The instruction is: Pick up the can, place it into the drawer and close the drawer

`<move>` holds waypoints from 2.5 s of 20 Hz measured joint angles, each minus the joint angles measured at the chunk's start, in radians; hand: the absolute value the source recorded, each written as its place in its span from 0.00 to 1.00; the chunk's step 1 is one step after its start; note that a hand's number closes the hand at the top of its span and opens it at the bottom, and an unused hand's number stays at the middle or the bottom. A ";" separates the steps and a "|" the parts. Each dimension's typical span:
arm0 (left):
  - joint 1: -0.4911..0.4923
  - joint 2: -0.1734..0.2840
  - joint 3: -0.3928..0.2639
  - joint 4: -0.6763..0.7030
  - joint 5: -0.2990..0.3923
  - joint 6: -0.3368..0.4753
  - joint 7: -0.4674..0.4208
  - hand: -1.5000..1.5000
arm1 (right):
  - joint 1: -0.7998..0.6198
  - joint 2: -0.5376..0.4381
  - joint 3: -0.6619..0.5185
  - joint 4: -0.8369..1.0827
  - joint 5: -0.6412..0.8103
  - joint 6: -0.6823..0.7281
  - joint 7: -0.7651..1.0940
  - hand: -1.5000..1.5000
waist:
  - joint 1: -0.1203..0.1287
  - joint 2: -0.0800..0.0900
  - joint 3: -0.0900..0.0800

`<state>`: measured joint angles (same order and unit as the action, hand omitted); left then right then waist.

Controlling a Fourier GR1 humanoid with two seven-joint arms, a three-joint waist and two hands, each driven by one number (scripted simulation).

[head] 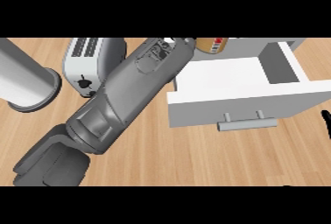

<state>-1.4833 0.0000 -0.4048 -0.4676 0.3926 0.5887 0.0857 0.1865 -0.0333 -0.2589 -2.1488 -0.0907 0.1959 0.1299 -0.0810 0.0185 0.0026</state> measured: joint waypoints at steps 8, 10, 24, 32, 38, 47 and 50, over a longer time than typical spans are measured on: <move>-0.001 0.000 -0.082 0.063 0.047 0.040 -0.055 1.00 | -0.052 -0.013 0.004 0.020 0.007 -0.008 0.013 0.00 | -0.021 0.007 0.000; 0.011 0.000 -0.109 0.065 0.058 0.051 -0.064 1.00 | -0.077 -0.016 0.006 0.031 0.011 -0.015 0.022 0.00 | -0.027 0.009 0.000; 0.060 0.000 -0.199 0.109 0.114 0.128 -0.129 0.00 | -0.099 -0.027 0.017 0.037 0.017 -0.007 0.020 0.00 | -0.051 0.014 0.000; 0.069 0.000 -0.214 0.108 0.160 0.175 -0.155 0.00 | -0.094 -0.033 0.019 0.022 0.026 -0.002 0.007 0.00 | -0.050 0.013 0.000; 0.078 0.000 -0.216 0.084 0.207 0.203 -0.163 0.00 | -0.084 -0.082 0.029 -0.027 0.138 0.009 -0.053 0.00 | -0.046 0.011 -0.001; 0.070 0.000 -0.205 0.040 0.288 0.229 -0.192 0.00 | -0.125 -0.144 0.107 -0.055 0.359 0.003 -0.111 0.00 | -0.024 0.008 -0.001; 0.057 0.000 -0.192 0.043 0.301 0.229 -0.208 0.00 | -0.141 -0.170 0.135 -0.056 0.461 -0.009 -0.113 0.00 | -0.003 0.004 -0.002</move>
<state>-1.4267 -0.0001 -0.5971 -0.4250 0.6932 0.8174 -0.1221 0.0457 -0.2028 -0.1237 -2.2044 0.3707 0.1871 0.0167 -0.0836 0.0222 0.0008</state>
